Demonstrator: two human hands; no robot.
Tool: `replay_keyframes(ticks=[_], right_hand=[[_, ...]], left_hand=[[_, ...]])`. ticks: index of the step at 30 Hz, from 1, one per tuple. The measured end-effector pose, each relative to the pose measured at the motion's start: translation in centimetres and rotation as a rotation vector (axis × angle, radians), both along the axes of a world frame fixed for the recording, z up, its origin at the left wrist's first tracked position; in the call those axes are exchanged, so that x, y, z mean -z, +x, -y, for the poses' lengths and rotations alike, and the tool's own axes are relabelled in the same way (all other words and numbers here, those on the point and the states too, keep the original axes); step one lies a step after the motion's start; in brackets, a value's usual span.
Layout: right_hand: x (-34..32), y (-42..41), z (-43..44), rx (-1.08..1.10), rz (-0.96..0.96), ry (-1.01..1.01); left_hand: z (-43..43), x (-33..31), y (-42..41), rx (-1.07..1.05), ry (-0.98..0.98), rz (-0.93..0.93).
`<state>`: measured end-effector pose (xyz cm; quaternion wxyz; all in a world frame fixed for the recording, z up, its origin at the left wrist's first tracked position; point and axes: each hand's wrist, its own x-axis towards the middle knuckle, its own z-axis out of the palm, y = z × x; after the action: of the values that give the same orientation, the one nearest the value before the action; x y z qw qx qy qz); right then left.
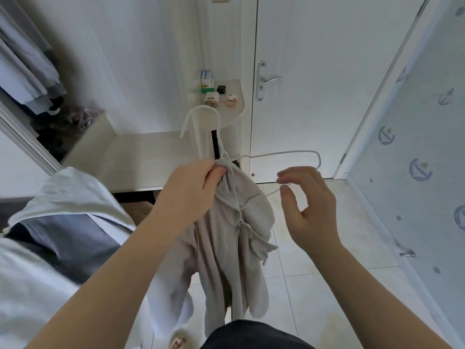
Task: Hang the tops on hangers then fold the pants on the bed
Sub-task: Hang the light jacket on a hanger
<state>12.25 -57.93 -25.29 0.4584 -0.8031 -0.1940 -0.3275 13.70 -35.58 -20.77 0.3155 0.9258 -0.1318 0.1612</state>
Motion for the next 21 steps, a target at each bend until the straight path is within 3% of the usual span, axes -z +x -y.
replay_keyframes(ticks=[5,9,12,17,21], right_hand=[[2.0,-1.0,-2.5,-0.362,-0.578,-0.117],[2.6,-1.0,-4.9,-0.413,-0.575,-0.221],[3.1,-1.5,-6.3,-0.492,-0.647,-0.163],[5.3,-2.0,-6.0,-0.665,-0.927,-0.057],[7.6,-1.2,-4.5,-0.613,-0.954,-0.286]], left_hand=[[0.1,0.8,-1.6,-0.080,-0.132,0.068],[-0.2,2.4,-2.8,-0.158,-0.219,0.011],[-0.6,3.5,-3.3,-0.198,-0.203,-0.013],[-2.0,4.5,-3.7,-0.243,-0.214,0.005],[-3.2,5.4,-4.1,-0.255,-0.222,0.010]])
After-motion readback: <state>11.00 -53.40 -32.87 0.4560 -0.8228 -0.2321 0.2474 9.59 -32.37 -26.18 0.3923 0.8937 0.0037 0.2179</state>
